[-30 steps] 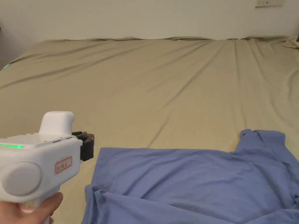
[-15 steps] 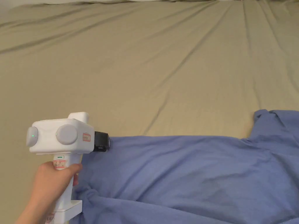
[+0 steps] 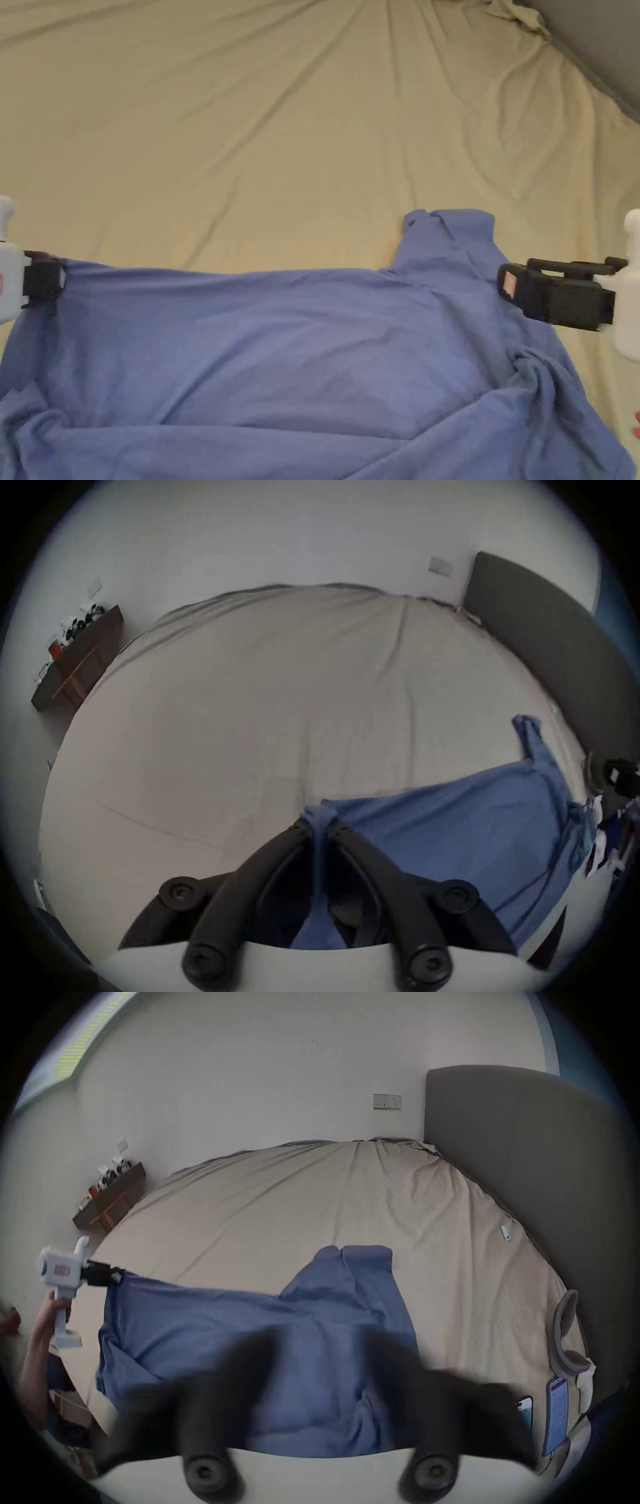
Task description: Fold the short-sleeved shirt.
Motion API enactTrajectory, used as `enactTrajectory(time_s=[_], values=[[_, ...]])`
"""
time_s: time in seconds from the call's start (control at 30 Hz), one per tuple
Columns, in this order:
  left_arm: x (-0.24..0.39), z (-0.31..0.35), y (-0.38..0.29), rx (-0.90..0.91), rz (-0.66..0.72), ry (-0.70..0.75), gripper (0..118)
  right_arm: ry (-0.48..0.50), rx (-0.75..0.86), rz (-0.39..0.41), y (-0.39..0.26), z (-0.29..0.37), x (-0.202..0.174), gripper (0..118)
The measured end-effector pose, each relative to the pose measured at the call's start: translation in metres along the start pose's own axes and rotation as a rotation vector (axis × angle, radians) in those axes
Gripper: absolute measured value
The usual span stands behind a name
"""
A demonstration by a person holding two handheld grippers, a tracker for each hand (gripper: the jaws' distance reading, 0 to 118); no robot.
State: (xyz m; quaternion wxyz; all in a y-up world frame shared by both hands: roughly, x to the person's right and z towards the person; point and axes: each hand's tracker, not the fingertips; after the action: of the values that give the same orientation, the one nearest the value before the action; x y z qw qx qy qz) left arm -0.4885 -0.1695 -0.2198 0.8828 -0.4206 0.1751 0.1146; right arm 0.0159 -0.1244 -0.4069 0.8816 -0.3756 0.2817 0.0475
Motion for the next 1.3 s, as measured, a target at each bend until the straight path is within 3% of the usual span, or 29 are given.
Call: enactTrajectory(time_s=[0.1, 0.27, 0.37, 0.43, 0.47, 0.53, 0.57, 0.63, 0.67, 1.03, 1.3], values=[[-0.001, 0.010, -0.003, 0.015, 0.027, -0.020, 6, 0.006, -0.024, -0.041, 0.027, -0.043, 0.026, 118], [0.003, 0.004, -0.003, -0.001, 0.036, -0.009, 6, -0.064, -0.240, -0.145, 0.044, -0.141, 0.069, 118], [0.002, -0.002, -0.001, -0.014, 0.045, -0.016, 6, -0.151, -0.374, -0.122, 0.037, -0.191, 0.080, 118], [0.006, -0.006, 0.001, -0.025, 0.041, -0.008, 6, -0.148, -0.422, -0.112, 0.030, -0.208, 0.081, 116], [0.006, -0.008, 0.000, -0.027, 0.038, -0.007, 6, -0.149, -0.432, -0.098, 0.027, -0.214, 0.082, 107], [0.008, -0.010, 0.000, -0.036, 0.033, -0.007, 6, -0.168, -0.436, -0.027, 0.024, -0.215, 0.078, 76], [0.008, -0.012, -0.001, -0.039, 0.030, -0.006, 5, -0.170, -0.396, -0.012, 0.026, -0.209, 0.074, 69], [0.009, -0.014, -0.002, -0.044, 0.028, -0.005, 6, -0.173, -0.399, 0.026, 0.028, -0.202, 0.067, 16], [0.006, -0.017, -0.003, -0.046, 0.035, -0.008, 6, -0.239, -0.374, 0.074, 0.029, -0.199, 0.062, 8], [0.005, 0.038, -0.005, 0.039, 0.058, -0.048, 6, -0.149, -0.161, 0.138, 0.033, -0.093, 0.037, 6], [0.000, 0.119, -0.083, 0.055, 0.069, -0.002, 6, -0.105, -0.012, 0.154, -0.030, 0.030, 0.019, 6]])
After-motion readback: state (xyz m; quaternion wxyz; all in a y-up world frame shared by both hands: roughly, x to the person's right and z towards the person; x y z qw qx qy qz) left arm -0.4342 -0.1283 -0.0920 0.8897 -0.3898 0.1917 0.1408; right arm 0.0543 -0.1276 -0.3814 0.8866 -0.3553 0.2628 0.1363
